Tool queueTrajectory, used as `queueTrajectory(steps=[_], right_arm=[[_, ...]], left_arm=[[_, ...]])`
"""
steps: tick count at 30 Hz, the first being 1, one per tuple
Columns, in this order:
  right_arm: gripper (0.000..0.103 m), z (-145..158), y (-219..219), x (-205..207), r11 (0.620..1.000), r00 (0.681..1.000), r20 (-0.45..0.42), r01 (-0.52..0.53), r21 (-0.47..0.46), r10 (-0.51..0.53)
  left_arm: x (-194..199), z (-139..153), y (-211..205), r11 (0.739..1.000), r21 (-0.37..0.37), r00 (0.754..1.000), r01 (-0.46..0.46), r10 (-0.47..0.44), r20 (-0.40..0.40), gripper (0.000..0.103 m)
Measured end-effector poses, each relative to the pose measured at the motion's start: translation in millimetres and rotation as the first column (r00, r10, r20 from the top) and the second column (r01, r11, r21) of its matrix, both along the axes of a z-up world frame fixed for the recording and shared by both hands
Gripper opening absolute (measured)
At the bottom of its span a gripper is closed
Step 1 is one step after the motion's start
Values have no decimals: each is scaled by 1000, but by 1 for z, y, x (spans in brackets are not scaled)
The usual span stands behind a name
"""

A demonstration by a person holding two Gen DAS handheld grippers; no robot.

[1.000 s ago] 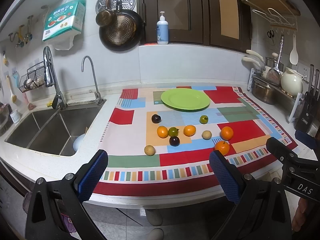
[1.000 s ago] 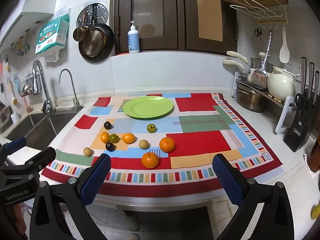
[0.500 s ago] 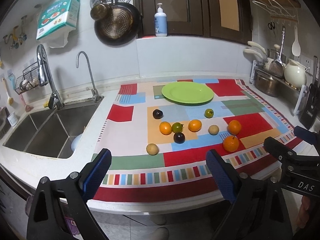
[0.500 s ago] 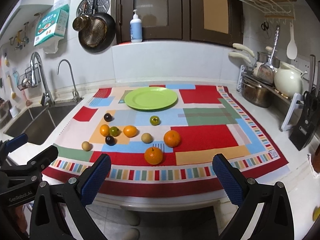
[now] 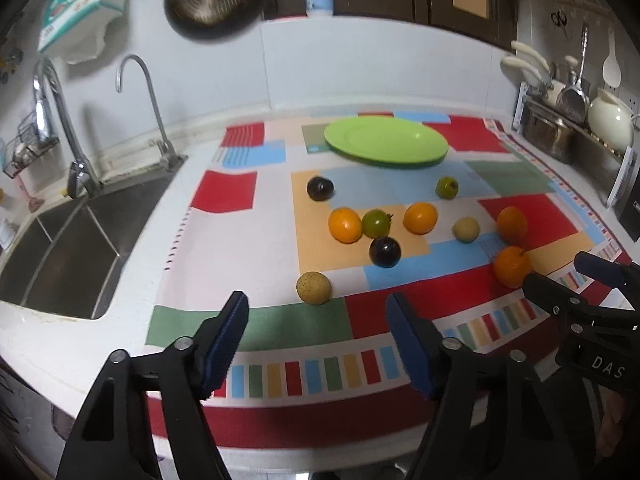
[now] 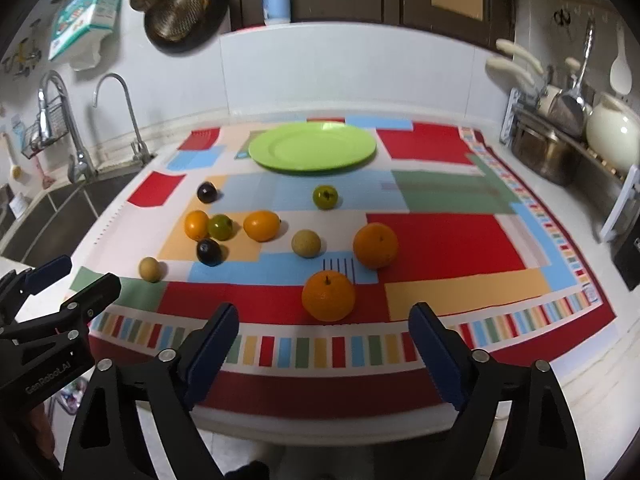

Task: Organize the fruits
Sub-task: 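Grasp the tan round fruit with the left tool while the right tool grasps an orange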

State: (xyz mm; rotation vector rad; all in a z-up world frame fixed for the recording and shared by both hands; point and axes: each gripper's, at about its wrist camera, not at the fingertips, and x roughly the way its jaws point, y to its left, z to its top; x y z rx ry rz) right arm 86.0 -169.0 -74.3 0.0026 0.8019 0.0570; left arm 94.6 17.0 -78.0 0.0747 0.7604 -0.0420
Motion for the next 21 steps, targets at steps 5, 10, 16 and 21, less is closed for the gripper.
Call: queueTrajectory(steps=[5,10,16,21], right_arm=[[76,-18,3,17,1000,998,-52,31,5,-31],[68,-31,4,31,998,993,-101,61,12,-60],[61,-38,6,39,996,988,-123,90,-5,-90],[52,-40,5,44,994,986,-128,105,-12,-105]], left_arm=[[21,-14,4,1000,-5,998,26,-26,-51,60],[38,-25,8,999,-17,995,49,-50,-91,51],[49,-34,11,997,-35,989,70,-74,-132,43],[55,-38,12,996,-47,986,77,-83,-148,36]])
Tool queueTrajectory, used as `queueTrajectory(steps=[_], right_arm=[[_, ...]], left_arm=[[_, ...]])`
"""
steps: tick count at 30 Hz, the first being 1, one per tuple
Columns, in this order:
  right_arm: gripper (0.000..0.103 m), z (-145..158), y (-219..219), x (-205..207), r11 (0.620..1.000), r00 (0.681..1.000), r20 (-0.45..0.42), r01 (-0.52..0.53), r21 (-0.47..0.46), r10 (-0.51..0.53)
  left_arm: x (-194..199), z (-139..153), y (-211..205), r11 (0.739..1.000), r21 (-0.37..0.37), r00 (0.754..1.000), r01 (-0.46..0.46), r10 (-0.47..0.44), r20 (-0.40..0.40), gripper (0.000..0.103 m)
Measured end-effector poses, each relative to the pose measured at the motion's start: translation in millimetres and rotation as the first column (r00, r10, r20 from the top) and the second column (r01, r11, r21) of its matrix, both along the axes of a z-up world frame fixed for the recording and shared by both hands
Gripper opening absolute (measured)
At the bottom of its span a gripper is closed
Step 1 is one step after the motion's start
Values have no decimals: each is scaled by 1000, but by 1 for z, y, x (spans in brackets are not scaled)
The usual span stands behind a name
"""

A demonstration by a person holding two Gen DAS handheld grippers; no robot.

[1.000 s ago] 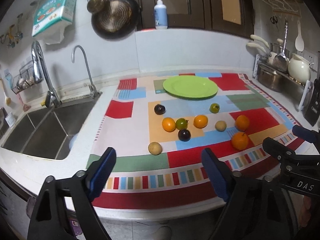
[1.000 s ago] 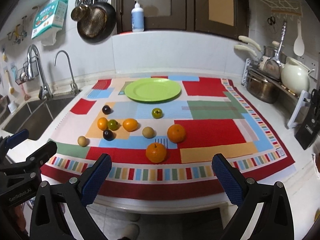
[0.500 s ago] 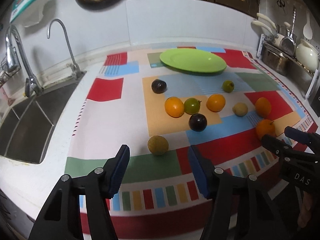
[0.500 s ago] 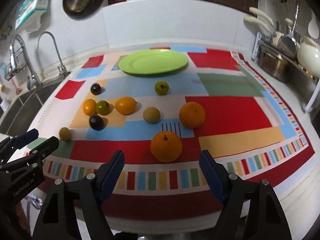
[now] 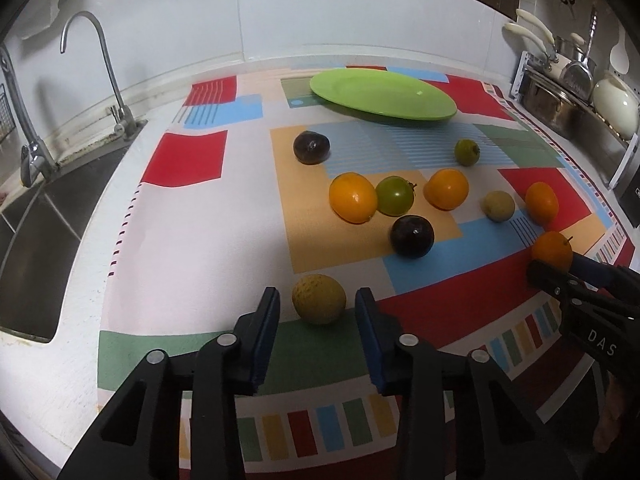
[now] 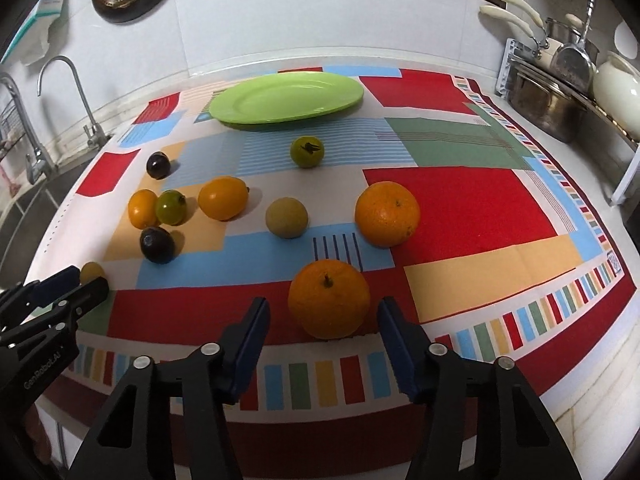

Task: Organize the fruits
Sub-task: 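Grasp the tan round fruit with the left tool while the right tool grasps an orange, then carry the tan fruit and the orange over the green plate with both tools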

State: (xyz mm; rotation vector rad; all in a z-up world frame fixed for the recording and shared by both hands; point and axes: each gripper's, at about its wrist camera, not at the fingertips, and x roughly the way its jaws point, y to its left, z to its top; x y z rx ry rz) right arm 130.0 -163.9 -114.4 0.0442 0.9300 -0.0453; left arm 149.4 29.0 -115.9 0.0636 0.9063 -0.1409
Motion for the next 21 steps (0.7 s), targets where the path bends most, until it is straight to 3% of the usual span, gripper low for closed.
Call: queueTrajectory(steps=[5,13,21], right_arm=[[42,0,2,1,1000,1000,4,7,-21,-7],[42,6,5,-1,1000,1000,13,-10,-10,10],[42,32,17,0,998,996,64,-63,21,61]], left_arm=[[4,-4,3,1000,-17,1000,0,0,-22,28],[1,10,-3,998,-20,998,62,-62,4,28],[4,39,-12,989,-7,987,147,-146,65,28]])
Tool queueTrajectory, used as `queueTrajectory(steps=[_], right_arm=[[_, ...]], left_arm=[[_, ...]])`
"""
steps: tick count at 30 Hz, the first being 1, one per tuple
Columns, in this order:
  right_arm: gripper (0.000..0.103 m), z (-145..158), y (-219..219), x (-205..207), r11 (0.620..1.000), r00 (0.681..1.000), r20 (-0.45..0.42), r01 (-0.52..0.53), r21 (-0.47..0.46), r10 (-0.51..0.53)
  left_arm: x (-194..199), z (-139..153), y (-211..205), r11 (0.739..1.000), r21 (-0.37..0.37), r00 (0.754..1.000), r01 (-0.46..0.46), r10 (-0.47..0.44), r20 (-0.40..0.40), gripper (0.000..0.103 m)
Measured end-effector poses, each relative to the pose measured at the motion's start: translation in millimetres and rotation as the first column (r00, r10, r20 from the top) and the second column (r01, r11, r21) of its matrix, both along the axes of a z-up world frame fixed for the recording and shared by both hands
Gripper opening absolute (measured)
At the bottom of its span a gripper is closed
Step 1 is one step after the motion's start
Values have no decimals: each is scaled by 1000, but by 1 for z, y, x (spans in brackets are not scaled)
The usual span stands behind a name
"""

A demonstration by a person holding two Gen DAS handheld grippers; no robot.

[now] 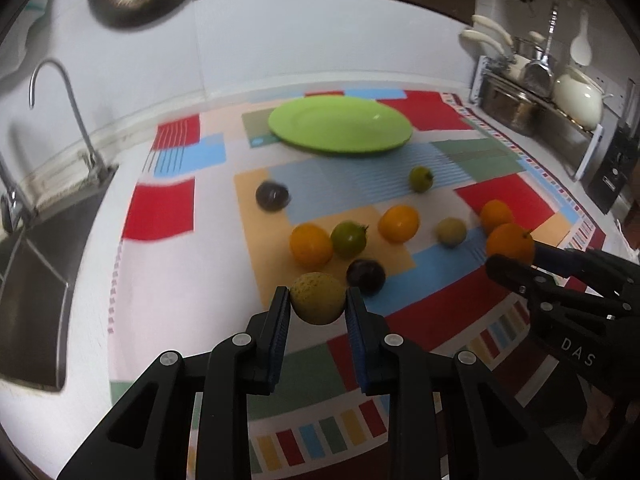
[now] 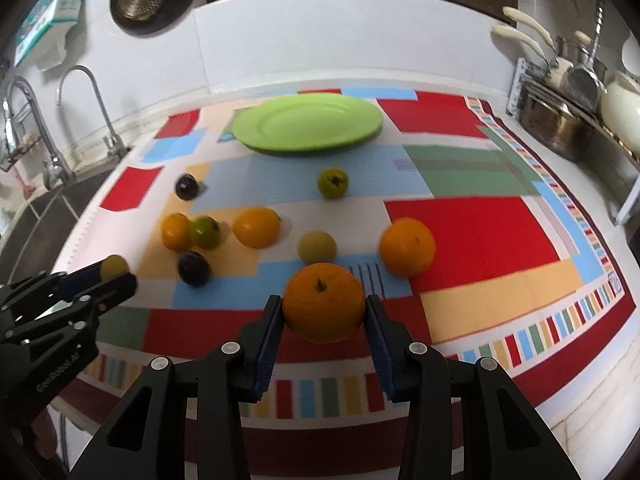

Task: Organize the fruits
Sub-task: 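Carry the tan fruit and the orange over the green plate with both tools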

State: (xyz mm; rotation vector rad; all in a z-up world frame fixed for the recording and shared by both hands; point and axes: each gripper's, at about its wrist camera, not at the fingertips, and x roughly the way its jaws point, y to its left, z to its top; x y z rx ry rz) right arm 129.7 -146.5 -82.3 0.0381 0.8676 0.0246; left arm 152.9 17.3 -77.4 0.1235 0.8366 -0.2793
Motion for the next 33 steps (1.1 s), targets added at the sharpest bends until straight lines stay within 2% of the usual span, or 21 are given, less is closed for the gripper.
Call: queueTrajectory(steps=[7,10,16,20,26,33], right_arm=[[42,25,15,7,1000,998,54,-27,-12,28],[42,34,19,13,1000,997,71,-22,-15,23],[42,46,24,26,1000,996,92,-5,9,4],[42,50,25,38,1000,995,101,8,21,-10],[42,60,19,64,999,995,103,-12,47,7],[42,74,2,106,993,988,113,-110,34,106]], left_arm=[[16,23,3,998,-43,998,55,-54,21,28],[25,33,4,995,-41,996,87,-85,39,28],[44,50,4,983,-70,984,171,-166,67,28],[59,57,2,977,-63,976,202,-196,98,28],[83,68,-9,972,-86,973,220,-212,94,28],[110,79,-29,981,-65,979,181,-173,106,28]])
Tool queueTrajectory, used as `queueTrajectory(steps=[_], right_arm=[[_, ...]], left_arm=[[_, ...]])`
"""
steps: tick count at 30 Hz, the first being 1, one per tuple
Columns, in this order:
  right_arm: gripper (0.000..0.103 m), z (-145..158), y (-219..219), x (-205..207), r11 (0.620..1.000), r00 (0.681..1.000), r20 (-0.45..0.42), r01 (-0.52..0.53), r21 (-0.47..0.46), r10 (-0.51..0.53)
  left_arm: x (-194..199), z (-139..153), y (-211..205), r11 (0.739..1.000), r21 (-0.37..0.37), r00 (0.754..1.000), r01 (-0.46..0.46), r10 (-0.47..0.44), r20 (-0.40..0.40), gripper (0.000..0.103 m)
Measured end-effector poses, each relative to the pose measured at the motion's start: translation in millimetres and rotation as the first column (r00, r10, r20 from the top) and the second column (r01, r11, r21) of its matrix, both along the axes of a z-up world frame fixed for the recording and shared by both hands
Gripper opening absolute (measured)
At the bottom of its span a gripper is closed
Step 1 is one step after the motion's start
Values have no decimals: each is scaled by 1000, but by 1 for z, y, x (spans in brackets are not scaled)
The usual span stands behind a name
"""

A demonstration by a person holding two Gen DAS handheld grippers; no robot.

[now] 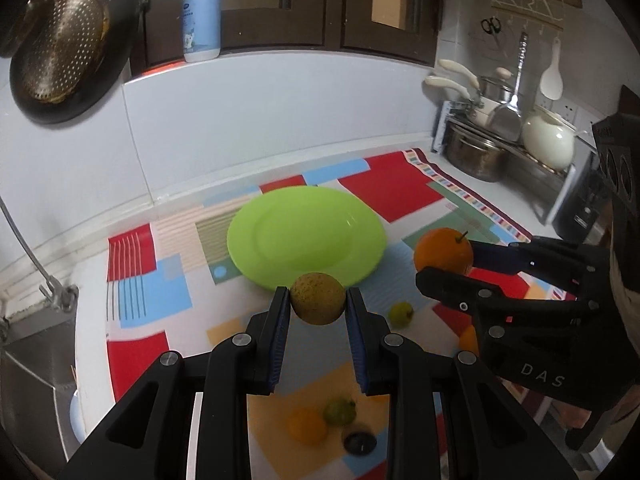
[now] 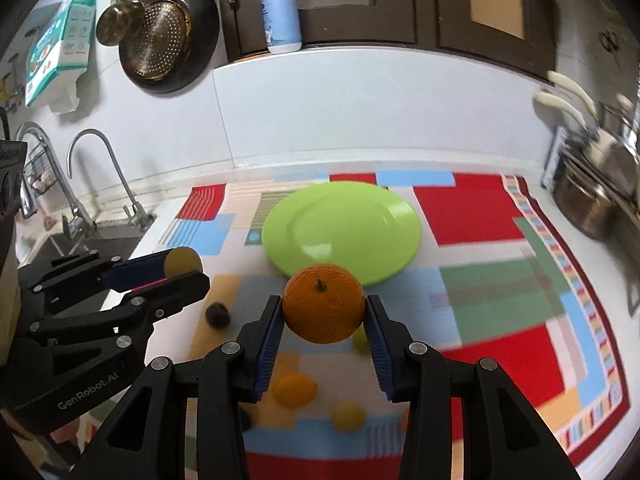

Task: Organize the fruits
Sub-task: 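Carry the tan fruit and the orange over the green plate with both tools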

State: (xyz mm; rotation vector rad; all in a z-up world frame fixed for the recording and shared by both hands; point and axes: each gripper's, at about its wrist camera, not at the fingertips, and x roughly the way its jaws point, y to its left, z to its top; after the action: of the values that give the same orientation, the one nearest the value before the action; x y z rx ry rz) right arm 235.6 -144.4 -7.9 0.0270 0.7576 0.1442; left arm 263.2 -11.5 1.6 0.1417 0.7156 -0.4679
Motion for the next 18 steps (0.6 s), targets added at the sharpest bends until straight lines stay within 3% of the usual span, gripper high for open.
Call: queueTrajectory(steps=[9,18], right_arm=[[42,5,-19,50,995,995,-26,-102,-22,101],[42,-11,-27,96,989,985,-91,-146,-18,144]], left_arm=[[32,2,-21,999,21,1000,-27,27,-3,28],[77,-19,-33,999,32,996,-6,9,-89,28]])
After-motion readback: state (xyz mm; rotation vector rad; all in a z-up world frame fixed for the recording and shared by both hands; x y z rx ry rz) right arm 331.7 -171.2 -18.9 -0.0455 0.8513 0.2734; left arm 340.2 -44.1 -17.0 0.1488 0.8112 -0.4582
